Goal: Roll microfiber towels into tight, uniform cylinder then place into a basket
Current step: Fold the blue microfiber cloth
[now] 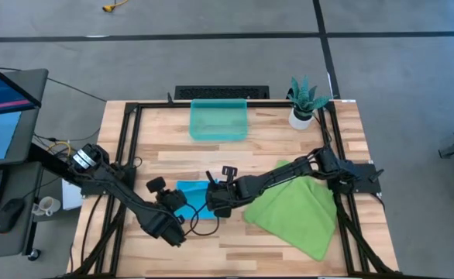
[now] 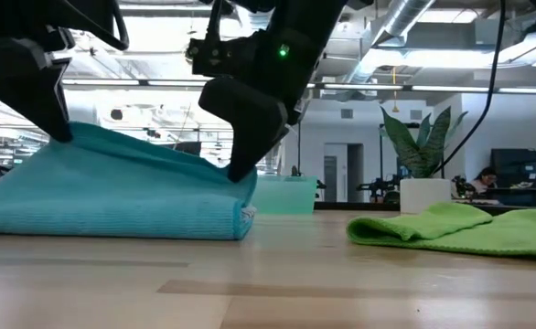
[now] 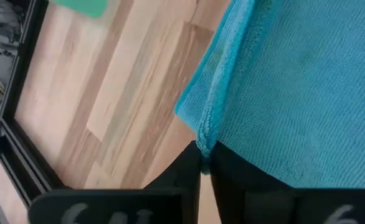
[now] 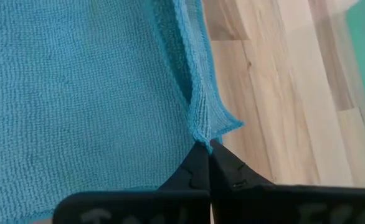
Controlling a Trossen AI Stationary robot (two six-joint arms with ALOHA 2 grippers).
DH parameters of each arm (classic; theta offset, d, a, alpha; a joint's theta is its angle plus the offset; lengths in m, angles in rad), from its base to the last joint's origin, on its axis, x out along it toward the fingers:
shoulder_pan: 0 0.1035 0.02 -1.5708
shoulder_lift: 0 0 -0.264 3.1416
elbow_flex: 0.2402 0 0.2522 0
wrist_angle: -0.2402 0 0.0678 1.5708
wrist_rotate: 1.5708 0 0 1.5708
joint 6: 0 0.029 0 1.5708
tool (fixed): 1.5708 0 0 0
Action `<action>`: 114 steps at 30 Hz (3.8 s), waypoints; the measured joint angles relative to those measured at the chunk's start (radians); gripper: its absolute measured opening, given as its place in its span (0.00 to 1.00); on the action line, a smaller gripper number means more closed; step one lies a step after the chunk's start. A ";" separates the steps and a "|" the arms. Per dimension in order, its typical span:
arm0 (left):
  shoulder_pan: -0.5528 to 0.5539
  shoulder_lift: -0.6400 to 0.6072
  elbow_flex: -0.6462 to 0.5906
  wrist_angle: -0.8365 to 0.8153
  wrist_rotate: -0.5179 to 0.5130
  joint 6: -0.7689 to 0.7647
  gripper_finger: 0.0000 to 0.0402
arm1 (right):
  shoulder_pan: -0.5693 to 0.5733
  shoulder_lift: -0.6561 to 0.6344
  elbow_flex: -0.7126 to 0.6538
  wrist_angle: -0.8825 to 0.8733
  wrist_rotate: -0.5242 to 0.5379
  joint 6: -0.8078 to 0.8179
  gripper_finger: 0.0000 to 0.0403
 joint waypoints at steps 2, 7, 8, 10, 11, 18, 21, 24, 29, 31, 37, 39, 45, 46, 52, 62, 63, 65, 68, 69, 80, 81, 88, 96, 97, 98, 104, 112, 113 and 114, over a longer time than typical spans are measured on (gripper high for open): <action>0.000 0.000 0.000 -0.001 -0.003 0.012 0.12 | -0.005 0.000 0.000 -0.001 0.000 0.004 0.02; 0.001 0.000 0.000 -0.048 0.034 0.022 0.21 | -0.005 0.000 0.000 -0.004 0.000 0.016 0.02; 0.002 0.000 0.000 -0.068 0.046 0.017 0.23 | -0.005 0.001 0.000 -0.004 0.000 0.016 0.02; 0.002 0.000 0.003 -0.112 0.052 -0.007 0.25 | -0.004 0.001 0.000 -0.004 0.000 0.015 0.02; 0.002 0.000 0.008 -0.131 0.050 -0.019 0.25 | -0.005 0.001 0.000 -0.004 0.000 0.011 0.02; -0.043 0.000 0.059 -0.138 -0.033 -0.055 0.25 | -0.008 0.001 0.000 -0.001 0.002 0.009 0.04; -0.064 0.000 0.060 -0.054 -0.058 -0.048 0.25 | -0.007 0.001 0.000 0.007 0.003 0.008 0.11; -0.083 0.000 0.060 0.038 -0.065 -0.047 0.25 | -0.007 0.001 0.000 0.016 0.004 0.008 0.19; -0.120 0.000 0.053 0.141 -0.121 -0.008 0.25 | -0.011 0.001 0.000 0.028 0.003 -0.027 0.33; -0.131 0.000 0.039 0.181 -0.166 0.017 0.25 | -0.012 -0.001 0.000 0.011 0.002 -0.043 0.38; -0.134 0.000 -0.009 0.254 -0.198 0.028 0.25 | -0.012 -0.059 -0.001 -0.131 0.005 -0.042 0.46; -0.126 0.000 -0.032 0.296 -0.217 0.029 0.25 | -0.012 -0.087 -0.001 -0.190 0.008 -0.038 0.47; -0.092 0.000 -0.108 0.401 -0.263 0.047 0.24 | 0.012 -0.121 -0.010 -0.294 0.016 -0.042 0.47; -0.084 0.000 -0.116 0.405 -0.260 0.046 0.24 | 0.017 -0.121 -0.026 -0.304 0.024 -0.040 0.46; -0.009 0.000 -0.139 0.413 -0.209 0.067 0.24 | 0.041 -0.122 -0.191 -0.437 0.102 0.037 0.46; 0.169 0.000 -0.139 0.524 -0.051 0.322 0.24 | 0.058 -0.245 -0.349 -0.598 0.243 0.271 0.45; 0.185 0.000 -0.139 0.547 -0.030 0.352 0.24 | 0.066 -0.280 -0.365 -0.594 0.254 0.294 0.45; 0.218 0.000 -0.139 0.600 0.006 0.424 0.24 | 0.088 -0.355 -0.407 -0.589 0.288 0.351 0.45; 0.265 0.000 -0.139 0.708 0.083 0.531 0.24 | 0.125 -0.474 -0.479 -0.541 0.375 0.433 0.45; 0.280 0.000 -0.139 0.751 0.113 0.565 0.24 | 0.138 -0.515 -0.507 -0.515 0.396 0.454 0.46; 0.390 0.000 -0.139 0.952 0.341 0.752 0.24 | 0.212 -0.759 -0.683 -0.256 0.396 0.454 0.45; 0.397 0.000 -0.139 0.952 0.352 0.756 0.24 | 0.212 -0.763 -0.687 -0.254 0.397 0.454 0.45; 0.442 0.000 -0.202 1.014 0.449 0.769 0.24 | 0.209 -0.730 -0.686 -0.205 0.373 0.453 0.46; 0.516 -0.003 -0.287 1.072 0.469 0.697 0.24 | 0.190 -0.702 -0.688 -0.210 0.364 0.430 0.45; 0.526 -0.003 -0.290 1.076 0.466 0.667 0.24 | 0.186 -0.702 -0.687 -0.209 0.366 0.426 0.46; 0.538 -0.003 -0.290 1.080 0.453 0.626 0.24 | 0.182 -0.702 -0.688 -0.210 0.365 0.426 0.46; 0.587 0.002 -0.295 1.111 0.230 0.431 0.24 | 0.165 -0.702 -0.688 -0.207 0.365 0.426 0.46; 0.539 0.002 -0.271 1.238 0.195 0.592 0.24 | 0.164 -0.702 -0.688 -0.165 0.339 0.425 0.46; 0.530 0.001 -0.261 1.232 0.195 0.611 0.24 | 0.164 -0.702 -0.688 -0.161 0.338 0.425 0.46; 0.520 -0.003 -0.253 1.212 0.194 0.620 0.24 | 0.164 -0.702 -0.688 -0.155 0.338 0.425 0.46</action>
